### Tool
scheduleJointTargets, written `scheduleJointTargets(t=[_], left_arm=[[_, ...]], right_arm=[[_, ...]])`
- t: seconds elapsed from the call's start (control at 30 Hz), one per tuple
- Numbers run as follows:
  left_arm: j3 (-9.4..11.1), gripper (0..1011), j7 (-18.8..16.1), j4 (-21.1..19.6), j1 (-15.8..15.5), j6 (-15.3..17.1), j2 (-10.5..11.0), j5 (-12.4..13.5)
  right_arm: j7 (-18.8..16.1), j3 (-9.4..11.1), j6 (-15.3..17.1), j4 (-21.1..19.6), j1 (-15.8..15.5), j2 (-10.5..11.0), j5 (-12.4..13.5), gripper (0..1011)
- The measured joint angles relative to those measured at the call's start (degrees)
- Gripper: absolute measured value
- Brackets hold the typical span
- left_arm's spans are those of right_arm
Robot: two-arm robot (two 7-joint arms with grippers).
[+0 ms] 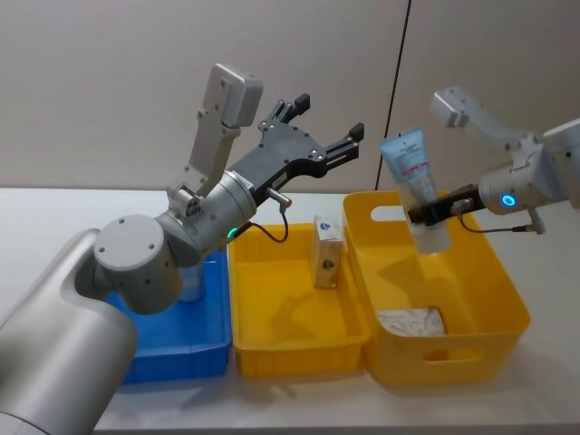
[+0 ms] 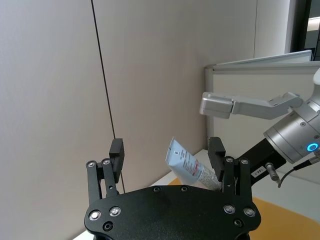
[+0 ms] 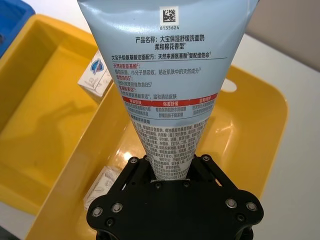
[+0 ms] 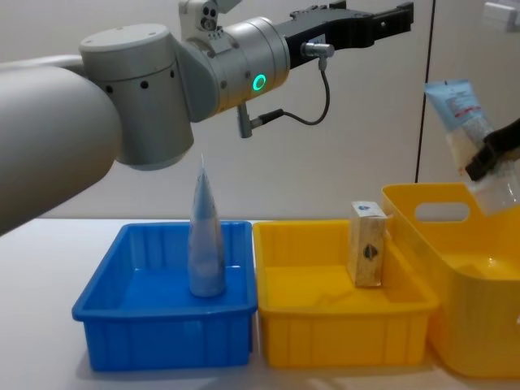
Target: Bimanual collaborative sorting of washing and personal care products
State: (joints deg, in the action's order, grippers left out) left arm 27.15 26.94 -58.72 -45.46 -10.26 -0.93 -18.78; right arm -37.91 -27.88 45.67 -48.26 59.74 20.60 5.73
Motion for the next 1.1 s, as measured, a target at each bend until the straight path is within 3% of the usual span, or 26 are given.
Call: scheduleJointTargets(t=[0.37,0.8,1.1], left_arm=[[0.0,1001,0.0,0.0,0.0,0.0,0.0,0.0],[0.0,1001,0.0,0.0,0.0,0.0,0.0,0.0],[0.0,1001,0.0,0.0,0.0,0.0,0.0,0.0]], right_arm=[[3.9,3.1,-1.7,-6.0,-3.5,1.0,1.6,203],[6.2,5.0,-2.7,-9.6,-5.6,1.5,2.6,652],[6.9,5.5,-3.0,-10.7,-6.2,1.7,2.8,906]])
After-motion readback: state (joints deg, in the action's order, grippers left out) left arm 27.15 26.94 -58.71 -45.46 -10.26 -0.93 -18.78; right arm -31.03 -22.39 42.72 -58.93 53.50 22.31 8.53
